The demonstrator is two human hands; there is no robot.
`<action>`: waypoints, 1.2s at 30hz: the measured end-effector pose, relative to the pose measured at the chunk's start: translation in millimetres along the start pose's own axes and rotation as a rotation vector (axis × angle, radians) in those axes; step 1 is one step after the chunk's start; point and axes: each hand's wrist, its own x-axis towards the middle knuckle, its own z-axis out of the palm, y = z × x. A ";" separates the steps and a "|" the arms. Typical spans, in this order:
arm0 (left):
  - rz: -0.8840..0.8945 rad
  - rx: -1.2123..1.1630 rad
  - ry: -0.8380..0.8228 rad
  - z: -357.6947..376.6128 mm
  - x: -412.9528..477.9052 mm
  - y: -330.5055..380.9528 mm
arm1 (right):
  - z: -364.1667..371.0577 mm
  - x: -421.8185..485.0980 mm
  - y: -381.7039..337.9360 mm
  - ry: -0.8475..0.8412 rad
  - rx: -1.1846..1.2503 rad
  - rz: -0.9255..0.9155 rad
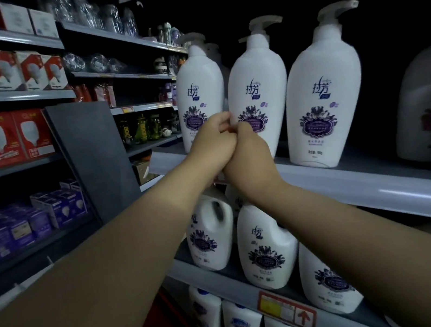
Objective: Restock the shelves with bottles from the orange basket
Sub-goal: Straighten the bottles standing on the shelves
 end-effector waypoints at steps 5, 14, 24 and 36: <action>0.116 0.097 0.155 -11.7 3.4 -6.6 | 15.8 8.0 0.7 0.010 0.021 -0.017; -0.076 0.104 0.273 -34.2 32.0 -8.3 | 45.4 44.2 -4.8 -0.100 0.065 0.160; -0.109 0.015 0.221 -38.5 46.4 -18.7 | 49.0 60.1 0.3 -0.132 0.186 0.315; -0.068 -0.029 0.123 -43.2 43.2 -20.8 | 48.6 57.7 -11.3 -0.193 0.114 0.389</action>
